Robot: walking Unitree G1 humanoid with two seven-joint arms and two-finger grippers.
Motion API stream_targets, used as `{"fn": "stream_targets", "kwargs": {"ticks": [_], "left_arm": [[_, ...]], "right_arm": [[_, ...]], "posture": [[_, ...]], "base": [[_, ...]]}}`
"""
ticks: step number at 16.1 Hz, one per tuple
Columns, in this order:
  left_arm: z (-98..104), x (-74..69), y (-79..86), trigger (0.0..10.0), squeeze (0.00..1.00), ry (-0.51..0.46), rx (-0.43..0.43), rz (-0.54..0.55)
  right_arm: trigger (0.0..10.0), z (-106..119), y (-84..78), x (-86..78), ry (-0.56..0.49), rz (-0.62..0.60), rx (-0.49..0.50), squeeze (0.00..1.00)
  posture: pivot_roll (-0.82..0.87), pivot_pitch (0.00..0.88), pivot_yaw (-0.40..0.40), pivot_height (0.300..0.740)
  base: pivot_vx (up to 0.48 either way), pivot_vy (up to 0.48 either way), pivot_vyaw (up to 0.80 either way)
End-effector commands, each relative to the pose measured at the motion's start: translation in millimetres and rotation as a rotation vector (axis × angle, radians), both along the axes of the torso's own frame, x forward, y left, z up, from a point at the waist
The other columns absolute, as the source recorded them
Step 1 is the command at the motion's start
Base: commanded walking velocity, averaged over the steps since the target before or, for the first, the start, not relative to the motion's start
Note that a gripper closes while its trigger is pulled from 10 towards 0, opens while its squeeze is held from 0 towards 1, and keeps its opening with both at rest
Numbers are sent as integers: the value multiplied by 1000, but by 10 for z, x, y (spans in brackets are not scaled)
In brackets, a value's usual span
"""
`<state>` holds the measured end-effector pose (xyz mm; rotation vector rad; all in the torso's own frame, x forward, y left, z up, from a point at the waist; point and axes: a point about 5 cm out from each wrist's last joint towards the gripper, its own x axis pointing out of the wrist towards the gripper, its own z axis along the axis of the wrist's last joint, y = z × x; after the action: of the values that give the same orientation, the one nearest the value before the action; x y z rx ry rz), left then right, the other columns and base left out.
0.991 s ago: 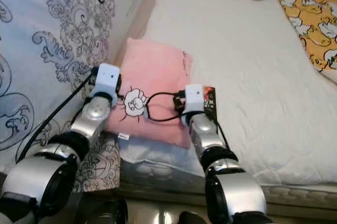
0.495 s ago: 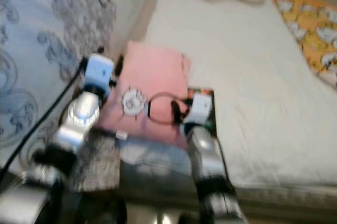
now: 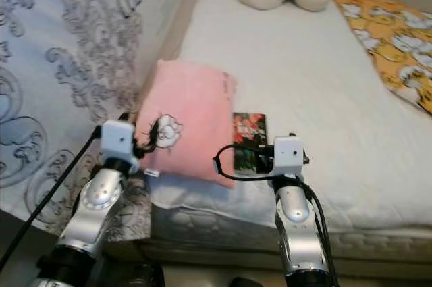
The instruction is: Clean up the room
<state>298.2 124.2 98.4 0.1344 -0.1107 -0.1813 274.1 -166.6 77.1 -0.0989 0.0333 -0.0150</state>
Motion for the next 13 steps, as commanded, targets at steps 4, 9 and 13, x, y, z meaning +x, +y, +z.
{"fn": "stream_targets", "kwargs": {"ticks": [4,9,13], "left_arm": [[61,39,-48,10000,0,15,-24,-30],[-172,3,235,10000,0,152,-153,210],[-138,16,265,10000,0,129,-114,191]], "right_arm": [[10000,73,101,79,-23,33,14,0],[10000,-49,39,87,49,39,65,0],[10000,-100,94,122,71,85,54,0]], "posture": [[-8,0,6,740],[-7,0,6,740],[0,0,13,740]], "base": [[0,-345,0],[0,-459,0],[0,-460,0]]}}
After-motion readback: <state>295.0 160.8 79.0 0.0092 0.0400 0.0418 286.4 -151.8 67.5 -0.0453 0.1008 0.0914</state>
